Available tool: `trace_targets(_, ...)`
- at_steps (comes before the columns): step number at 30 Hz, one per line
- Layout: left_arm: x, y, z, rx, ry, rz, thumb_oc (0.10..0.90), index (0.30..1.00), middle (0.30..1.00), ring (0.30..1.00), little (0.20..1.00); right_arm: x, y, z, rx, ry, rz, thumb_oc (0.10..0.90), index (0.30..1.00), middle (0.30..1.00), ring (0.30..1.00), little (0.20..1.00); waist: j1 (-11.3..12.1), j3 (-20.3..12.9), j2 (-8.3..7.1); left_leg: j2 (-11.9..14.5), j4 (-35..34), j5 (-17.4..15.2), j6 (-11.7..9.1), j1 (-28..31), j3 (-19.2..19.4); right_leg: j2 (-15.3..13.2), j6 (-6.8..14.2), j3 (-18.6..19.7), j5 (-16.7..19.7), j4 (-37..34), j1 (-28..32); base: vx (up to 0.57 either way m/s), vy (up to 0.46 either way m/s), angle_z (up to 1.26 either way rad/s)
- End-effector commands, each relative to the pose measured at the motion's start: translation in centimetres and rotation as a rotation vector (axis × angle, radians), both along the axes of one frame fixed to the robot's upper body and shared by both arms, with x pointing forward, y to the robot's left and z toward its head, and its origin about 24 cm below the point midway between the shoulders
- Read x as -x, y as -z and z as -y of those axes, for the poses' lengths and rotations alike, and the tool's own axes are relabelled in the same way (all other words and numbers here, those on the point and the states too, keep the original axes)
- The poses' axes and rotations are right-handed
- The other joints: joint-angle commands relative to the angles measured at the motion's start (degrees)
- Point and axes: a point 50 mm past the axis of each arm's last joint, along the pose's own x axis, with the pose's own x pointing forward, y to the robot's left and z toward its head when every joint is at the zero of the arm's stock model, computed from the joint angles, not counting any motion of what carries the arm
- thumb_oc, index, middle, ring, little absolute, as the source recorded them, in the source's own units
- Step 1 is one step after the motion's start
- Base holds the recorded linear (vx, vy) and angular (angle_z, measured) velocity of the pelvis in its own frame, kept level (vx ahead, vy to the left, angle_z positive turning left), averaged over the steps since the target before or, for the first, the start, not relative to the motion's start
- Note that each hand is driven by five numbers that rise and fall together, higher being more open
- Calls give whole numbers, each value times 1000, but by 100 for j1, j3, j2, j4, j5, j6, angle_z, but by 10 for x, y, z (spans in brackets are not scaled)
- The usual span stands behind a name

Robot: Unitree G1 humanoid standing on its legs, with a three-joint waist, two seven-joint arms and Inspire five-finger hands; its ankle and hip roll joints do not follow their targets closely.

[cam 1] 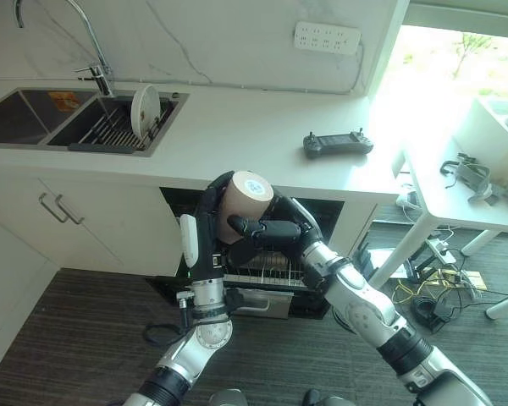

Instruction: Place the dishes in the dishwasher.

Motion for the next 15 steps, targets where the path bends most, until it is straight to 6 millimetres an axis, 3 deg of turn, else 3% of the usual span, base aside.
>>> trace_targets(1,-10,-36,29,32,160,176,400,300,300,300,300,-5,-86,-16,-239,-30,323,800,900,900,900,900,37,-244,-52,-11,-48,-594,68,42,-186,-474,377,-131,-944,206,447,4,-1,8)
trace_targets(2,-10,-36,29,27,162,177,400,300,300,300,300,-5,-87,-16,-236,-29,328,800,900,900,900,900,38,-251,-49,-14,-48,-596,69,44,-189,-474,378,-129,-943,206,449,11,-2,6)
trace_targets(3,-10,-37,29,23,166,177,400,300,300,300,300,-5,-87,-17,-231,-29,336,642,662,662,662,662,38,-255,-45,-16,-48,-597,72,49,-188,-475,378,-129,-941,206,453,0,0,0)
trace_targets(4,-10,-37,30,21,168,176,400,300,300,300,300,-5,-87,-17,-228,-30,340,560,540,540,540,540,37,-258,-44,-17,-48,-599,73,50,-190,-477,380,-130,-942,206,454,0,0,0)
trace_targets(5,-10,-37,31,14,172,178,400,300,300,300,300,-4,-88,-18,-220,-30,348,413,319,319,319,319,37,-260,-43,-18,-48,-600,75,50,-189,-479,381,-130,-941,206,455,0,0,0)
trace_targets(15,-8,-41,36,-23,206,219,400,300,300,300,300,-4,-90,-26,-252,-84,322,400,300,300,300,300,77,-284,-26,-65,-48,-612,103,48,-229,-492,387,-129,-941,206,479,0,0,0)
